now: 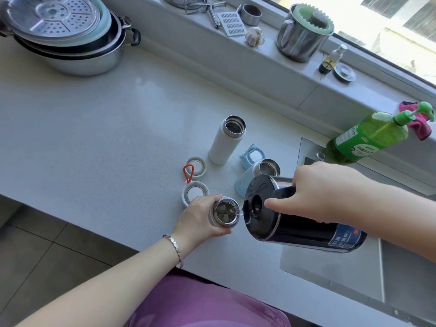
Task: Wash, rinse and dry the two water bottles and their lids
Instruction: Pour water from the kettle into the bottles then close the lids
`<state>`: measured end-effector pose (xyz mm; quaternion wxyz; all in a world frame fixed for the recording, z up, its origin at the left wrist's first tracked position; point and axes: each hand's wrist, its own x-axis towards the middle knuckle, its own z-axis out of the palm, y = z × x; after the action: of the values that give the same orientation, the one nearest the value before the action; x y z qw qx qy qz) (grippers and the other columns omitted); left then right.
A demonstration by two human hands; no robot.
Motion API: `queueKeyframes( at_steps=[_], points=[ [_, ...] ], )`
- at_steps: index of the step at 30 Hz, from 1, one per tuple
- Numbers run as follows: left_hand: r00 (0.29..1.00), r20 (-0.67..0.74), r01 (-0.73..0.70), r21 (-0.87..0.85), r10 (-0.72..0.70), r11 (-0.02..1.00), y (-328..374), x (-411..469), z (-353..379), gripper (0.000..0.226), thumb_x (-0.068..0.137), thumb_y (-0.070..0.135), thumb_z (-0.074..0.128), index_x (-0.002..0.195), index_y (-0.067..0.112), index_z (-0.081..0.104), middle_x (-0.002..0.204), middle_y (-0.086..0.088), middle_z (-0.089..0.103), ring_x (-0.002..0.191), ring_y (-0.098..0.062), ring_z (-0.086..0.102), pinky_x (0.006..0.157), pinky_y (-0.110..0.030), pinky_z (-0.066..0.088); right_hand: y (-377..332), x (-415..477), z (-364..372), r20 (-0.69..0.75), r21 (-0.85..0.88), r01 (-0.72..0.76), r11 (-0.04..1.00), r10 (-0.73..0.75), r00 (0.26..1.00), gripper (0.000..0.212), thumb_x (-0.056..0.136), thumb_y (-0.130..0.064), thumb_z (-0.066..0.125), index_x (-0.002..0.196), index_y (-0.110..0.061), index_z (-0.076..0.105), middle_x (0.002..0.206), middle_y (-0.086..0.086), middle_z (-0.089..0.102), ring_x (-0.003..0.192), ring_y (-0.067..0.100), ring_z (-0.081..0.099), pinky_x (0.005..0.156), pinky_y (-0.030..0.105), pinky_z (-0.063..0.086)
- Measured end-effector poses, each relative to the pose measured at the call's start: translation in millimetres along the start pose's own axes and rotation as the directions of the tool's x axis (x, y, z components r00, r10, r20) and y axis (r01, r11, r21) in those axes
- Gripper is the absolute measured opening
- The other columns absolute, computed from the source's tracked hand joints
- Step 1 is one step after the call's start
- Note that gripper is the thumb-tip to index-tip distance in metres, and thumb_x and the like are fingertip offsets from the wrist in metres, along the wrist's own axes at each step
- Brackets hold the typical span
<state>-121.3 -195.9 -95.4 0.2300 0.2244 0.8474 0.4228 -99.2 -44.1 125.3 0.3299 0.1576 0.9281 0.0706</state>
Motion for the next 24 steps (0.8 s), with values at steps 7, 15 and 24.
queueKeyframes(
  at_steps=[7,15,24],
  points=[
    [1.0,0.004,0.001,0.034,-0.002,0.999,4,-1,-2,0.082,0.059,0.033,0.086,0.131,0.02,0.049,0.126,0.005,0.055,0.121,-0.013,0.044,0.099,-0.02,0.032,5,-2,3,-0.017,0.03,-0.006,1.0,0.006,1.0,0.056,0.074,-0.068,0.045,0.057,-0.015,0.043,0.054,-0.002,0.051,0.059,0.016,0.053,0.053,0.023,0.039],
    [0.995,0.091,0.028,0.145,-0.041,0.989,16,4,-11,0.076,0.064,0.038,0.082,0.129,0.022,0.046,0.127,0.008,0.05,0.123,-0.01,0.041,0.096,-0.018,0.031,49,-9,36,0.043,0.31,-0.095,0.946,0.086,0.995,0.059,0.062,-0.073,0.051,0.054,-0.015,0.048,0.046,-0.002,0.056,0.05,0.016,0.054,0.054,0.024,0.045],
    [0.989,0.145,-0.017,0.199,-0.012,0.98,50,36,-57,0.033,0.081,0.015,0.066,0.113,0.019,0.061,0.098,0.008,0.062,0.092,-0.008,0.059,0.087,-0.02,0.045,132,-14,96,0.033,0.874,-0.071,0.481,0.087,0.996,0.099,0.035,-0.092,0.057,0.07,0.0,0.065,0.066,0.016,0.066,0.06,0.014,0.049,0.065,0.03,0.034]
  ],
)
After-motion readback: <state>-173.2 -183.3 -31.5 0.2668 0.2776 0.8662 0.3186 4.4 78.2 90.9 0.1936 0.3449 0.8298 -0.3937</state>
